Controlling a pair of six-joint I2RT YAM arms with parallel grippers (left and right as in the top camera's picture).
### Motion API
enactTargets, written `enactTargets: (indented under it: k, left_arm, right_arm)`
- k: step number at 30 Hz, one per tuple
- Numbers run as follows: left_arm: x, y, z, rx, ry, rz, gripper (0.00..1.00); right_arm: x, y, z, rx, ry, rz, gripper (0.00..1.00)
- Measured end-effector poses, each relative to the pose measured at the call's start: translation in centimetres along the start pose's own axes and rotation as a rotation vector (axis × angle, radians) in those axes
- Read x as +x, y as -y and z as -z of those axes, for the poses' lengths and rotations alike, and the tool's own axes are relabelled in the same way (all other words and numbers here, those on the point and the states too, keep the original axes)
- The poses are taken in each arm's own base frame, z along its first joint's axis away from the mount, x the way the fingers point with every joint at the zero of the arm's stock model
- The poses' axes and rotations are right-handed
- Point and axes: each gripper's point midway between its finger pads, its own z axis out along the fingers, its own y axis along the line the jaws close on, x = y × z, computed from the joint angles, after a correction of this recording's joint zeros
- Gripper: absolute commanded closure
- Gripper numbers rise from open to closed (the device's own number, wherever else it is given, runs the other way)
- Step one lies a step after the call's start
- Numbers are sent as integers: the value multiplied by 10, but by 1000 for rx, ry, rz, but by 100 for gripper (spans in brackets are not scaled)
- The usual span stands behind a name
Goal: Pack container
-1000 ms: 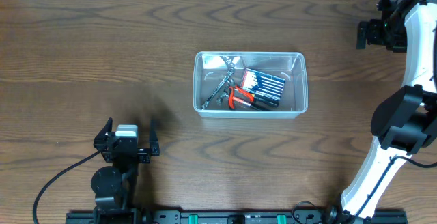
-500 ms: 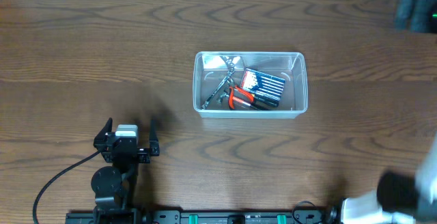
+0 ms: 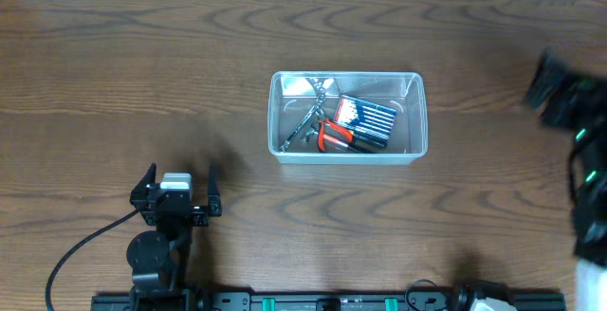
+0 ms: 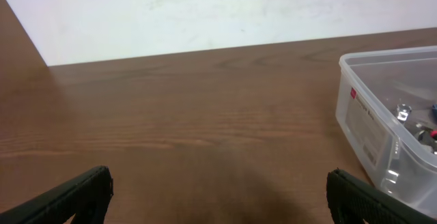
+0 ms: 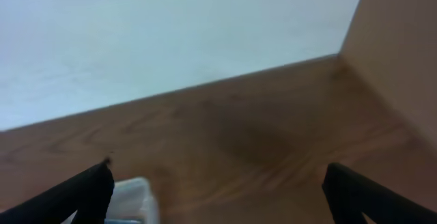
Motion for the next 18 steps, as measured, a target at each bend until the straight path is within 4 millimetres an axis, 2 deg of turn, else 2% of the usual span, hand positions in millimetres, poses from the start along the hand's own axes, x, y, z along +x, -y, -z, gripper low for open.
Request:
enactTargets:
  k: [2,6,8,10,14,18]
  left_arm:
    - [0,0,0,0,1,0,2]
    - [0,0,0,0,1,0,2]
    - [0,0,0,0,1,0,2]
    - [0,0,0,0,1,0,2]
    - [0,0,0,0,0,0,2]
    - [0,0,0,0,0,0,2]
  right_arm:
    - [14,-1,8,-19,47,-40,1]
    - [23,-7,28,-88,250,-67,1]
    - [39,-9,32,-122,323,-56,1]
    - [60,-9,27,-137,347,-41,2]
    - [116,-5,8,-146,303,-17,1]
    - [141,-7,-1,-169,310,-8,1]
